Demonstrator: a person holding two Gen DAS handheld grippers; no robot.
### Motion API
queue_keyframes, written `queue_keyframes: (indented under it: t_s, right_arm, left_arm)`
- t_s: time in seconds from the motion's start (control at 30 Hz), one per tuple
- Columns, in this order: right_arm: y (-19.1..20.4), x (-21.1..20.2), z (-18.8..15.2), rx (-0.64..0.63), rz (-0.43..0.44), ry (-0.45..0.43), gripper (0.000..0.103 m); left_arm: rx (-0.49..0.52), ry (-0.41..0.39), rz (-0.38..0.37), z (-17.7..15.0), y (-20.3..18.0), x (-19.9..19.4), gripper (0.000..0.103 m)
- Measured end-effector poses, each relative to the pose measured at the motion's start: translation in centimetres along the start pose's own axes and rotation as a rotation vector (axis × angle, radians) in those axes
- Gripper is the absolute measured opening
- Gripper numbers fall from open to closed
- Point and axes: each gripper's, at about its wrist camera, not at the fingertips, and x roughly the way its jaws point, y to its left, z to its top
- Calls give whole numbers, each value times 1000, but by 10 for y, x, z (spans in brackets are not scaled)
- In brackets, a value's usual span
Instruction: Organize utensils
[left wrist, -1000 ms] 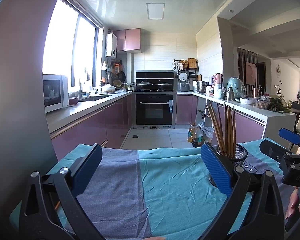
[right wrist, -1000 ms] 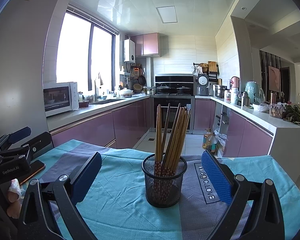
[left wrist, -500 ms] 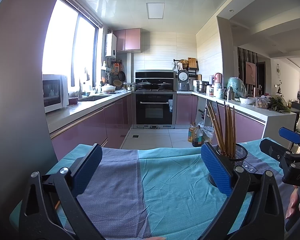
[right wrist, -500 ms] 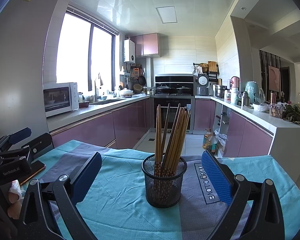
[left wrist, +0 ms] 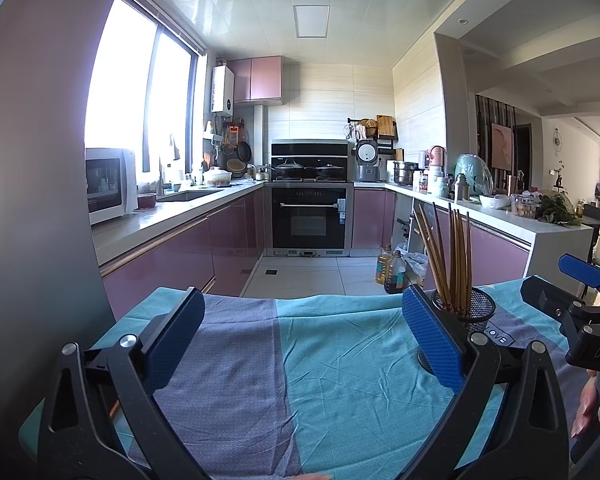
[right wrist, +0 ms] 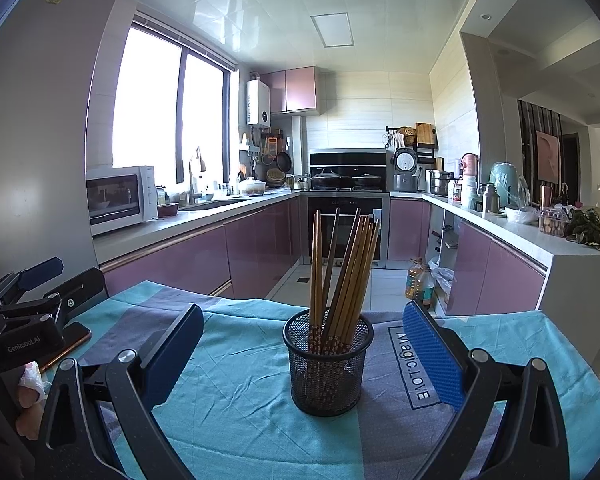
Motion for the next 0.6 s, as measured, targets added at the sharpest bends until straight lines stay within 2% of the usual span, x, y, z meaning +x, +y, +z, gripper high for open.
queue_keyframes:
  t_s: [0.6]
  right_arm:
    - [2, 1, 2, 2, -3, -5, 97]
  left_arm:
    - [-1, -1, 2, 0, -2, 0, 97]
